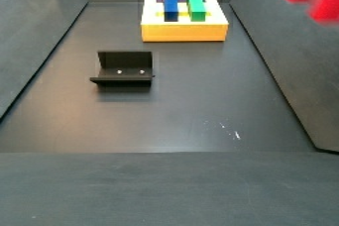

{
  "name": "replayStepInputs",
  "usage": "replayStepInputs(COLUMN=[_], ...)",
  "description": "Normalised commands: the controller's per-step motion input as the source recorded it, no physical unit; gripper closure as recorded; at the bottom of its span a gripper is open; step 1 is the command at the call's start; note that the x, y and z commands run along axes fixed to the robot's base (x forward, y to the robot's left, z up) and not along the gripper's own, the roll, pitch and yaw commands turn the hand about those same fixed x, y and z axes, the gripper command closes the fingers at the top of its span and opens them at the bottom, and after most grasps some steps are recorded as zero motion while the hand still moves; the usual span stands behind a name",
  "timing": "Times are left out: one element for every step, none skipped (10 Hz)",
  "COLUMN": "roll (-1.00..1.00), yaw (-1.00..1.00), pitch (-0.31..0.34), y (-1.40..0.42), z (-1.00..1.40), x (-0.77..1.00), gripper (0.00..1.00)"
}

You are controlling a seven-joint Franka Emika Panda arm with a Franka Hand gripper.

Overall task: Pick up the red object. Move up. Move to above the board. Insert the red object.
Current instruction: Move to above the board.

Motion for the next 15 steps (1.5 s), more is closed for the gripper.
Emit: replayStepInputs(roll=[0.03,0.01,0.02,0.02,0.02,0.02,0.03,0.03,0.03,0.05,0.06,0.06,0.07,0.08,0.10], yaw=[1.00,1.00,1.00,1.00,1.00,1.00,1.00,1.00,1.00,1.00,1.00,1.00,1.00,1.00,1.00], pitch=[0.024,0.026,0.032,0.038,0.042,0.048,0.057,0.066,0.080,0.098,0.112,0.115,0.115,0.134,0.157], y=[-1.40,-1.40,-1.40,-1.40,-1.40,-1.40,-1.40,-1.40,-1.40,-0.73,-0.39,-0.27,-0.15,-0.10,-0.07], z=[0.15,0.15,0.15,0.14,0.15,0.15,0.15,0.14,0.15,0.08,0.05,0.05,0.04,0.02,0.02], x=[0.65,0.67,0.68,0.68,0.70,0.70,0.72,0.75,0.80,0.46,0.28,0.19,0.10,0.08,0.09], gripper=[1.00,1.00,1.00,1.00,1.00,1.00,1.00,1.00,1.00,1.00,1.00,1.00,1.00,1.00,1.00])
